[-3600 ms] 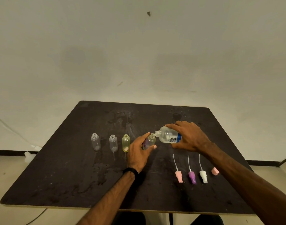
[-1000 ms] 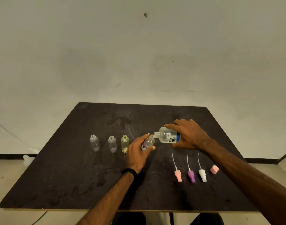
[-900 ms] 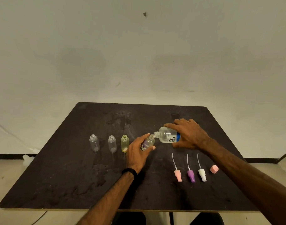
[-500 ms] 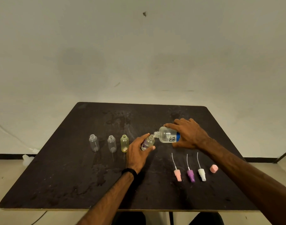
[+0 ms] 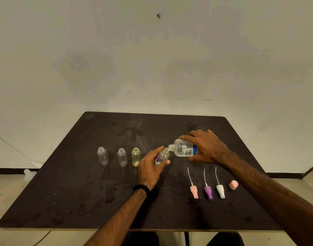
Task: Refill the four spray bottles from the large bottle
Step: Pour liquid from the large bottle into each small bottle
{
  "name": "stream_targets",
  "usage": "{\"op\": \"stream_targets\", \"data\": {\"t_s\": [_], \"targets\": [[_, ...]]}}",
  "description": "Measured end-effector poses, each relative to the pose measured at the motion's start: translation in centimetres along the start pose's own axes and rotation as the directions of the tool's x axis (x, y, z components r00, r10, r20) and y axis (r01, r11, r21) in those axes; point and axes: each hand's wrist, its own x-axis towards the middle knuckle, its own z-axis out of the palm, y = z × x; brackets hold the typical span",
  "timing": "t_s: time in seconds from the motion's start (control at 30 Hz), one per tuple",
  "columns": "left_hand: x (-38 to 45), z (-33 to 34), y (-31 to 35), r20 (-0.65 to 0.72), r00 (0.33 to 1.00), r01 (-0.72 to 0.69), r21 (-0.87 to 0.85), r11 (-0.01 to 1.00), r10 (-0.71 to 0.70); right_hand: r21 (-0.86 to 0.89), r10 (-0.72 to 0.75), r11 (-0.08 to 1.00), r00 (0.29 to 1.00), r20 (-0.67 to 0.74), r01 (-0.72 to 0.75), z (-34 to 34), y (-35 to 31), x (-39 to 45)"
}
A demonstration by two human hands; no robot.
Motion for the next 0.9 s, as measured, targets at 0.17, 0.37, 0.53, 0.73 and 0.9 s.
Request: {"op": "stream_targets", "data": {"t_s": [0.17,0.37,0.53,0.73,0.9], "targets": [[0.17,-0.02,-0.16,0.008,1.000,0.007,-0.002,1.000,-0.007,-0.005,-0.001,1.000,1.000,0.000,0.001,0.06,0.10,0.02],[0.24,0.04,-0.09,0.015,1.000,-0.005,-0.006,1.000,0.005,0.000,0.000,1.000,1.000,0.003,0.000,0.23,0.23,0.12],[0.25,0.07,-0.23,0.014,1.000,-0.011,-0.004,1.000,0.011,-0.010,-0.001,1.000,1.000,0.011,0.002,0.23,0.36,0.11],[0.22,0.15,-0.27,0.025,1.000,-0.004,0.007,1.000,0.003,-0.008,-0.002,1.000,1.000,0.009,0.002,0.27,0.38,-0.02],[0.14,0.24,-0.40,0.026,1.000,0.000,0.014,1.000,-0.001,0.003,0.001,1.000,1.000,0.024,-0.001,0.32,0.35,-0.10]]}}
